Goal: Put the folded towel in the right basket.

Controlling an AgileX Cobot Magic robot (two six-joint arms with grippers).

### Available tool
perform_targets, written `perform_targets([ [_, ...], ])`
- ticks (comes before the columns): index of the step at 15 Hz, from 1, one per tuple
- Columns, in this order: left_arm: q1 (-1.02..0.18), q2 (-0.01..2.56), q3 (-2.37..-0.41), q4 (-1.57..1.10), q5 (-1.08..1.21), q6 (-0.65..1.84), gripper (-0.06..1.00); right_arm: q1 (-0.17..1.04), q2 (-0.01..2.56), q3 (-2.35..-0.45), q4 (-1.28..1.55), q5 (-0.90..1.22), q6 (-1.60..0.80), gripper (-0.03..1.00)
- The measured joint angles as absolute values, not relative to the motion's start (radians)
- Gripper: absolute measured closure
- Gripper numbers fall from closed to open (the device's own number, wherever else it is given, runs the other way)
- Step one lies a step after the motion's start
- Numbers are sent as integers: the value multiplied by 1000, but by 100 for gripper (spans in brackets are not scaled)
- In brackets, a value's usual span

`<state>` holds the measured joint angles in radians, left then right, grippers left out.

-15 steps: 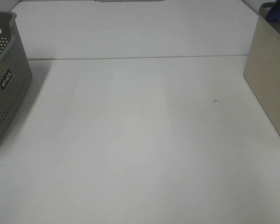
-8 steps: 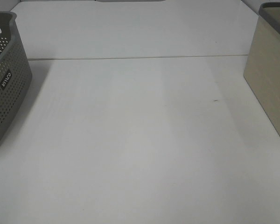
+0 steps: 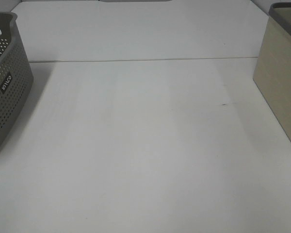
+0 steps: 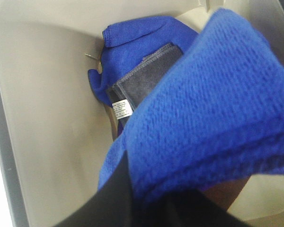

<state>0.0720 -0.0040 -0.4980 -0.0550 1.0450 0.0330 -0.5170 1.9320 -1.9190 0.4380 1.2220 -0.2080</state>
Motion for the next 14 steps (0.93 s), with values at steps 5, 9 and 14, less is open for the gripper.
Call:
perform_targets([
  [5, 72, -4, -498, -55, 1045, 33, -3, -356, 1932, -1919, 258, 1222, -194, 3],
  [9, 72, -4, -498, -55, 1045, 33, -3, -203, 1931, -1919, 180, 1222, -139, -2],
  [14, 72, -4, -498, -55, 1045, 33, -3, 14, 1873, -1919, 102, 1222, -106, -2],
])
